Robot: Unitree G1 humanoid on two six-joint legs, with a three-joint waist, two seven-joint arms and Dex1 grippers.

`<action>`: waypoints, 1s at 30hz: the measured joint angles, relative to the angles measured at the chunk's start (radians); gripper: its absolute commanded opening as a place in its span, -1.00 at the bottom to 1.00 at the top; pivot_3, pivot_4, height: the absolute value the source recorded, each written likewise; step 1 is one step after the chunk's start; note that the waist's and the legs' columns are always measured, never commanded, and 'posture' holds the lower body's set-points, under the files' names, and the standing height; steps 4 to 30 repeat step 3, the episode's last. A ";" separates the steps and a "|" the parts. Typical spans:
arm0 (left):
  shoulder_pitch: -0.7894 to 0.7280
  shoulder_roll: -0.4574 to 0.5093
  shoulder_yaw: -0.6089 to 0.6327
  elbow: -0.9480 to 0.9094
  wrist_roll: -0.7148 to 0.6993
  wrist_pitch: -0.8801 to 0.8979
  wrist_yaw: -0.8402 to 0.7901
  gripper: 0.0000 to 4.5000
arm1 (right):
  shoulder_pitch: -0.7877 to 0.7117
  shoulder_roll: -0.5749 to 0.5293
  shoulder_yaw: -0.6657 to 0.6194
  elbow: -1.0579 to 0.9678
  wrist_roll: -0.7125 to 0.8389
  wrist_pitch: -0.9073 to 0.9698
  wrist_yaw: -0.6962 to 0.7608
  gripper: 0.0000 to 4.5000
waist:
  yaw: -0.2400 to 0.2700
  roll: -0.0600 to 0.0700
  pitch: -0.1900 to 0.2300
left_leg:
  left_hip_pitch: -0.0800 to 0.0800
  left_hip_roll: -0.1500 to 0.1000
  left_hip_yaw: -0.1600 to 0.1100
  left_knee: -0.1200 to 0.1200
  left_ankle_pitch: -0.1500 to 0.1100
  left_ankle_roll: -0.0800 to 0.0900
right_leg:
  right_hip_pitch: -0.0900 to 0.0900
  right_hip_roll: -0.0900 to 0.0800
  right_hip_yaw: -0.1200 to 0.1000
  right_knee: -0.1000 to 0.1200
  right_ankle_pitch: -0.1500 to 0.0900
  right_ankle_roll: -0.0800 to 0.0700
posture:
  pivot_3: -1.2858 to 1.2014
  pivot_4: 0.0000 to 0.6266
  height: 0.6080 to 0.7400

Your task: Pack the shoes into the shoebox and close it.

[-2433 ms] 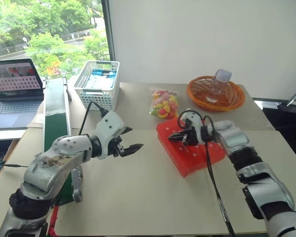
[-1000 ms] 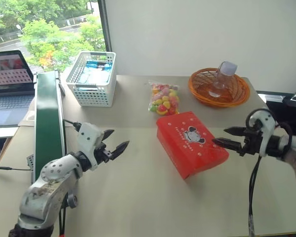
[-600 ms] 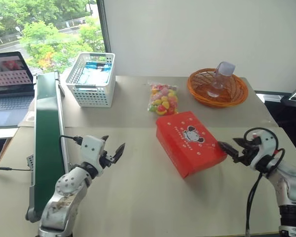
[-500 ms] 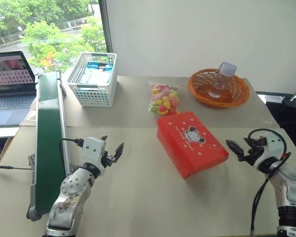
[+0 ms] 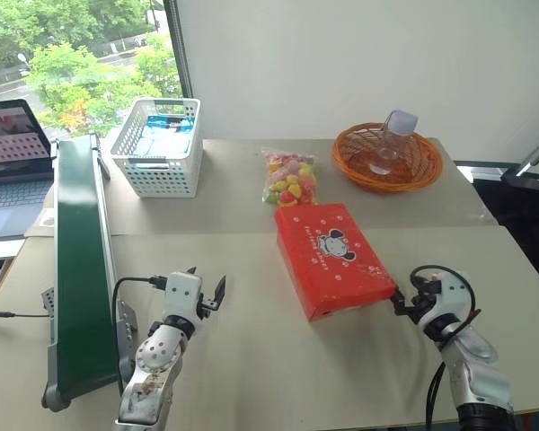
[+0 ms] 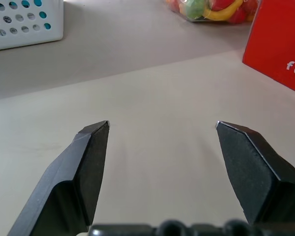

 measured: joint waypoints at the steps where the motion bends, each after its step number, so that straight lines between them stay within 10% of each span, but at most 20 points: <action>1: 0.004 0.000 0.000 0.001 0.004 -0.003 0.001 0.64 | -0.013 0.000 0.000 0.008 -0.007 -0.011 -0.003 0.99 | 0.000 0.000 0.000 | 0.000 0.000 0.000 0.000 0.000 0.000 | 0.000 0.000 0.000 0.000 0.000 0.000 | 0.03 -0.52 1.00; 30: 0.012 -0.003 0.000 0.007 0.006 -0.008 0.001 0.64 | -0.025 0.000 0.001 0.013 -0.009 -0.029 -0.005 0.99 | 0.001 0.000 0.000 | 0.000 0.000 0.000 0.000 0.000 0.000 | 0.000 0.000 0.000 0.000 0.000 0.000 | 0.03 -0.52 1.00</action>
